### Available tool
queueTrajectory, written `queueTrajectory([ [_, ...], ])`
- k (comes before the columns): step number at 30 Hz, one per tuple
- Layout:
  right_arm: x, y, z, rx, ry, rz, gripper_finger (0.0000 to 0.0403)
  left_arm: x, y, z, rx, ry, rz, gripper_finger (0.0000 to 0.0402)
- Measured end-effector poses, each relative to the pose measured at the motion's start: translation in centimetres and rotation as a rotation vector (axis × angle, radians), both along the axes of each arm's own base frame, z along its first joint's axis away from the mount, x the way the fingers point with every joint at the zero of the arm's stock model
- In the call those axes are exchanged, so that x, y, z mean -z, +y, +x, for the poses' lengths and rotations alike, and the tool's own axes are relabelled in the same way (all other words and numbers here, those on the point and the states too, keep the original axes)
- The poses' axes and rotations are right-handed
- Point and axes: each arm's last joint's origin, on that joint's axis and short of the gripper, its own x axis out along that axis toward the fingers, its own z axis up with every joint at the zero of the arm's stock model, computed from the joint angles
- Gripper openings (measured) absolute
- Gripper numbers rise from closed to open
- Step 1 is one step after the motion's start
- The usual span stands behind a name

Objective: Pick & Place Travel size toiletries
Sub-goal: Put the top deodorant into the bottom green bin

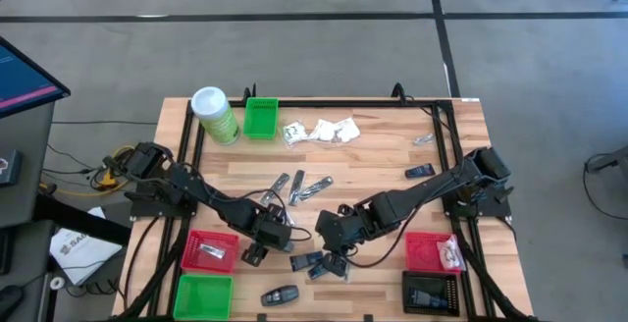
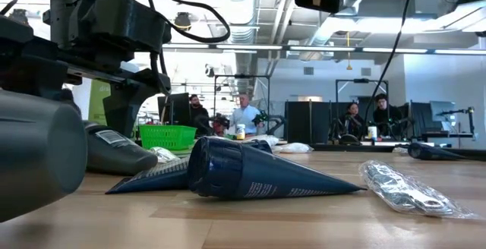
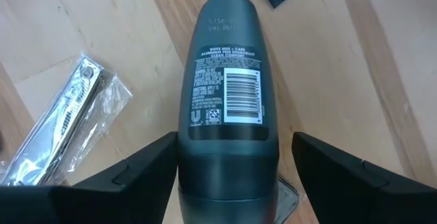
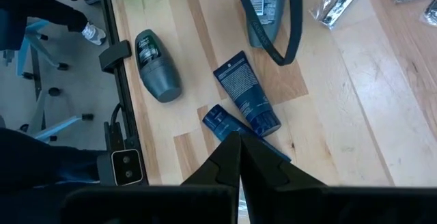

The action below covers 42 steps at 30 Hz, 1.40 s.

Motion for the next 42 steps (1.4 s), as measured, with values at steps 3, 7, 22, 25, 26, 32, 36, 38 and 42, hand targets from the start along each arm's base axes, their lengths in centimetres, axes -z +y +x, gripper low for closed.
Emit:
queueTrajectory([
  [3,0.0,0.0,0.0,0.001,0.000,0.001,0.0000,0.0,0.0,0.0,0.000,-0.002,0.001,0.0278],
  [7,0.0,0.0,0.0,0.000,-0.002,0.002,0.0000,0.0,0.0,0.1,0.001,-0.006,0.000,0.0278],
  [22,-0.2,0.2,0.2,-0.006,-0.032,0.011,0.0000,1.0,-0.1,0.3,-0.088,0.033,-0.026,0.0197],
  [25,-0.2,0.3,0.2,-0.009,-0.033,0.010,0.0000,0.5,0.2,0.1,-0.129,0.039,-0.036,0.0197],
  [26,-0.2,0.3,0.2,-0.010,-0.033,0.009,0.0000,0.0,0.4,-0.2,-0.138,0.042,-0.037,0.0197],
  [32,-0.2,0.3,0.2,-0.024,-0.041,0.002,0.0000,-4.1,2.0,-1.5,-0.269,-0.014,-0.086,0.0197],
  [36,-0.3,0.3,0.2,-0.030,-0.046,0.001,0.0000,-8.5,3.0,-3.5,-0.414,-0.105,-0.209,0.0197],
  [38,-0.6,0.4,0.0,-0.034,-0.055,0.004,0.0000,-10.4,3.1,-4.8,-0.479,-0.153,-0.282,0.0197],
  [42,-1.6,0.3,-0.3,-0.034,-0.094,-0.008,0.0000,-12.5,2.6,-7.6,-0.541,-0.126,-0.369,0.0197],
])
